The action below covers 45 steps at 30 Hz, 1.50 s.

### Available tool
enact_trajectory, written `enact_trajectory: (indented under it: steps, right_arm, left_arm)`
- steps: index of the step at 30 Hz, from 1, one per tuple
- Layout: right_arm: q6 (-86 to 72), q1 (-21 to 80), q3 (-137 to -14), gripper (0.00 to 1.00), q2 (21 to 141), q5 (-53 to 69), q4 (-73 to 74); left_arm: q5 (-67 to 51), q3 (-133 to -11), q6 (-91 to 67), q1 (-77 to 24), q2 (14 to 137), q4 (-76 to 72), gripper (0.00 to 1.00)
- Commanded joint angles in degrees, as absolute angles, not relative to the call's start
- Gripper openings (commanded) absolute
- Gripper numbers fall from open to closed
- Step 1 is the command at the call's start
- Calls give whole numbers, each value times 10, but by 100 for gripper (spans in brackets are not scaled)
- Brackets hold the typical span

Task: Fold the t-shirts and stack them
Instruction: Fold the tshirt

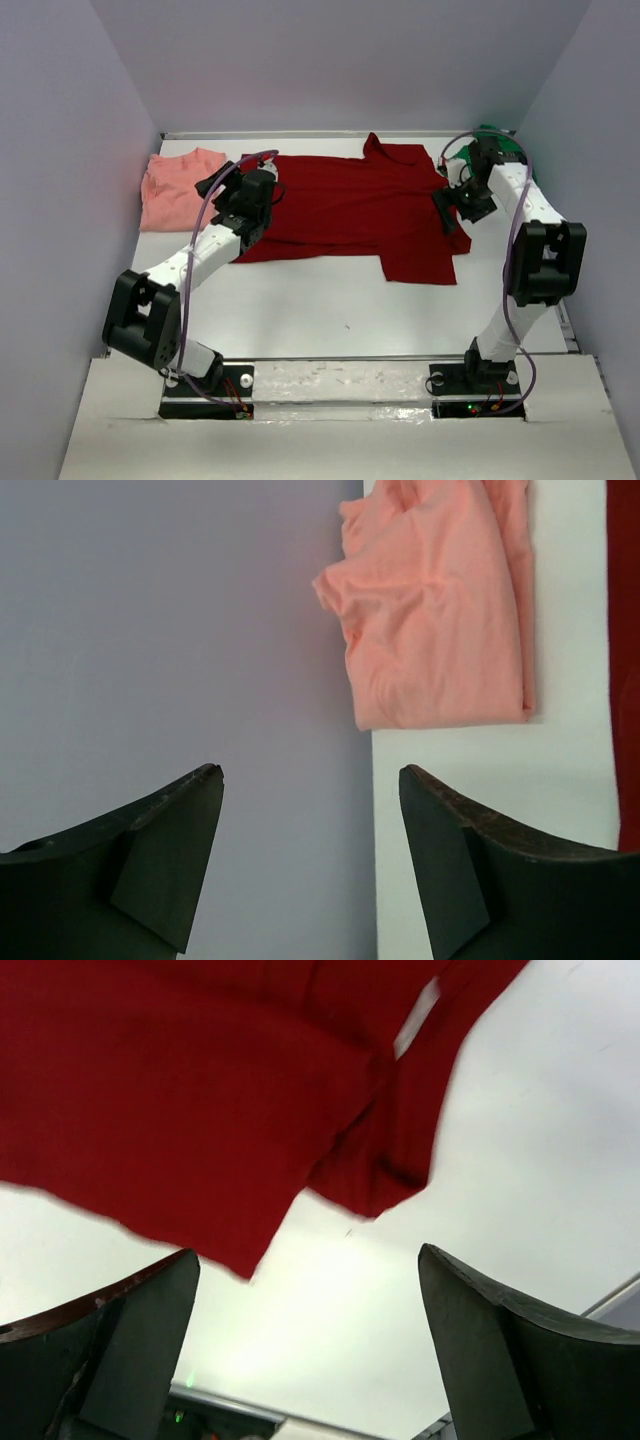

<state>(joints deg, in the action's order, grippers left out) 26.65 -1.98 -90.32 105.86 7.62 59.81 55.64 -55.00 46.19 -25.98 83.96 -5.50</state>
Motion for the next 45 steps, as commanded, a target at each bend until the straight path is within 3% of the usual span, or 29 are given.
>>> enact_trajectory:
  steps: [1, 7, 10, 26, 31, 45]
  right_arm:
    - [307, -25, -843, 94, 988, 122, 646]
    - [352, -25, -763, 86, 933, 135, 664]
    - [371, -25, -745, 82, 929, 143, 671]
    - [431, 65, -741, 75, 1011, 171, 699]
    - [433, 100, -737, 68, 1053, 159, 690]
    - [430, 123, -729, 66, 1102, 150, 644]
  left_arm:
    - [461, -577, 343, -238, 785, 80, 84]
    - [289, -548, 267, -201, 735, 148, 84]
    - [266, -527, 251, -177, 712, 145, 84]
    - [277, -469, 255, -83, 645, 140, 84]
    - [275, -458, 256, -55, 632, 139, 85]
    - [289, -447, 256, -35, 619, 134, 84]
